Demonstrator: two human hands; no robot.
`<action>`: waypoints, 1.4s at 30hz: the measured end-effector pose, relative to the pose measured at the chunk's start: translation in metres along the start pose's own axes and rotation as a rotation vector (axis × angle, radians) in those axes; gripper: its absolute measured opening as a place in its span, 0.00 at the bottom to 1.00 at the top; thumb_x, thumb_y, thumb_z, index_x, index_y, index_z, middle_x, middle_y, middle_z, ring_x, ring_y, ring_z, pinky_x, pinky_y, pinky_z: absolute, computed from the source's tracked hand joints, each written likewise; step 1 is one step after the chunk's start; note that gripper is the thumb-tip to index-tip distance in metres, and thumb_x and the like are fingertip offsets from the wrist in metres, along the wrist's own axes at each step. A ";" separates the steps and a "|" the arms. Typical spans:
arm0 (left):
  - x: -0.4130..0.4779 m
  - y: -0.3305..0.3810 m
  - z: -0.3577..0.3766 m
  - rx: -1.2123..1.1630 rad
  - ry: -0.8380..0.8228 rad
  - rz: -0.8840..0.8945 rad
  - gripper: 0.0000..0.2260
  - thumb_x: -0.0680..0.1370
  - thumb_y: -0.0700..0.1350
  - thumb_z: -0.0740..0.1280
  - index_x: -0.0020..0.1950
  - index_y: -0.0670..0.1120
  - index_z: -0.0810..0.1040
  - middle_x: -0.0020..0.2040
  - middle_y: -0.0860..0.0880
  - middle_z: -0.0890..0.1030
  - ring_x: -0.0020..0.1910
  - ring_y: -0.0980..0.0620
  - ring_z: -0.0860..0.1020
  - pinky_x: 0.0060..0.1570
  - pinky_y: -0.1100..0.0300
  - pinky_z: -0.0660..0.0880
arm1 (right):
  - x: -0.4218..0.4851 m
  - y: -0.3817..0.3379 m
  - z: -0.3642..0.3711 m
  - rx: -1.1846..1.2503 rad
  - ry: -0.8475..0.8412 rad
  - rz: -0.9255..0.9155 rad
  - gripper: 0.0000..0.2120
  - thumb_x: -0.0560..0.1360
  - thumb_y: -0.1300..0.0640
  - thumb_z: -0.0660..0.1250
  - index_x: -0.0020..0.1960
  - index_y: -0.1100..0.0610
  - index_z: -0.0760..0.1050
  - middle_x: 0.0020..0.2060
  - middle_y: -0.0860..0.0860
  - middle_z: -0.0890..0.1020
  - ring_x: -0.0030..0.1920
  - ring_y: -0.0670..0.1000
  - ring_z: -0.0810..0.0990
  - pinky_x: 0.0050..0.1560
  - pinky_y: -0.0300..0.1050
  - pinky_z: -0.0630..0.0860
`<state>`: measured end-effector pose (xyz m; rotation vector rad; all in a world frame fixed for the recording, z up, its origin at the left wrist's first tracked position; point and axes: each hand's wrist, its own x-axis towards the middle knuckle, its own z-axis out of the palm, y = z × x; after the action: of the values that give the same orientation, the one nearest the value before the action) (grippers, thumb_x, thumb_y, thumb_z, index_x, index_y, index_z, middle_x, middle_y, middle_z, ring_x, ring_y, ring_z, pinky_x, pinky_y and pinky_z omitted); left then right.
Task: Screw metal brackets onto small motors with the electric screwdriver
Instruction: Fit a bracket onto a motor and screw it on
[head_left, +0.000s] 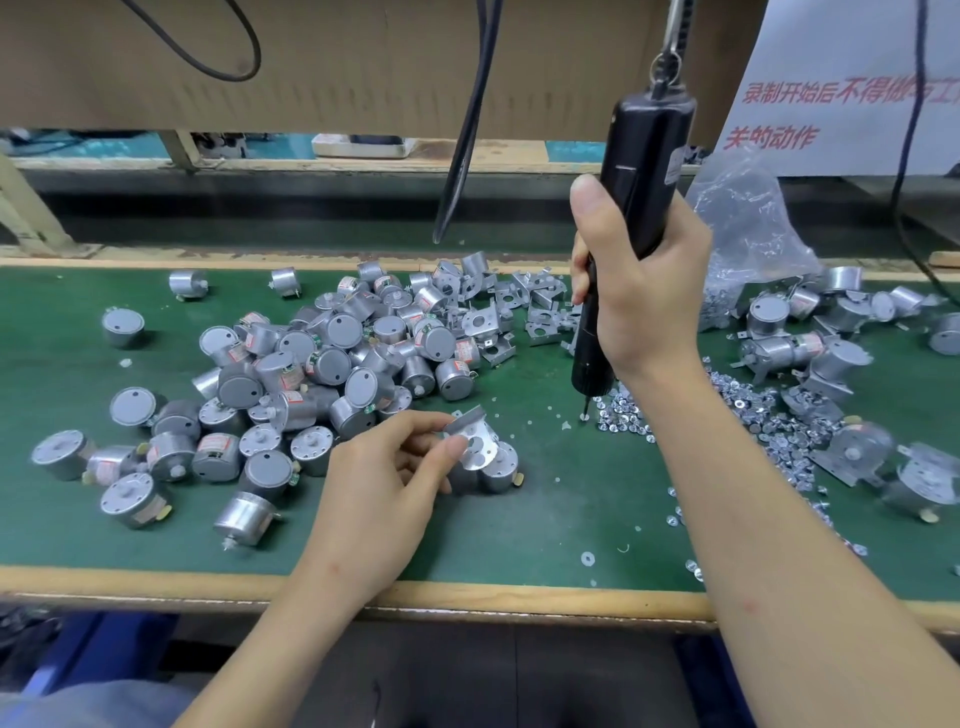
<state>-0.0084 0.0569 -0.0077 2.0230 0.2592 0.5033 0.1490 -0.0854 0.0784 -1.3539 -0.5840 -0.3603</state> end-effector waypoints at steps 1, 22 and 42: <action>0.000 0.001 0.002 -0.012 -0.011 -0.002 0.05 0.78 0.46 0.70 0.52 0.54 0.81 0.36 0.54 0.82 0.32 0.56 0.80 0.35 0.65 0.75 | 0.000 0.000 0.000 0.001 0.000 0.002 0.25 0.77 0.48 0.71 0.44 0.71 0.70 0.32 0.69 0.72 0.30 0.68 0.71 0.28 0.57 0.70; 0.004 0.005 0.007 0.244 -0.089 0.206 0.17 0.69 0.55 0.77 0.55 0.55 0.79 0.39 0.60 0.76 0.35 0.55 0.77 0.37 0.73 0.67 | -0.010 -0.021 0.013 0.007 -0.016 0.020 0.27 0.77 0.46 0.71 0.41 0.70 0.69 0.32 0.68 0.72 0.27 0.63 0.72 0.27 0.54 0.71; 0.004 0.001 0.005 0.262 -0.179 0.253 0.16 0.74 0.52 0.74 0.60 0.56 0.77 0.46 0.67 0.74 0.40 0.57 0.76 0.40 0.75 0.66 | -0.018 -0.058 0.037 0.264 -0.131 0.044 0.24 0.75 0.47 0.69 0.42 0.70 0.70 0.28 0.57 0.71 0.24 0.55 0.70 0.28 0.45 0.69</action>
<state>-0.0024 0.0546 -0.0079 2.3564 -0.0448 0.4578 0.0949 -0.0620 0.1184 -1.1387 -0.6841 -0.1527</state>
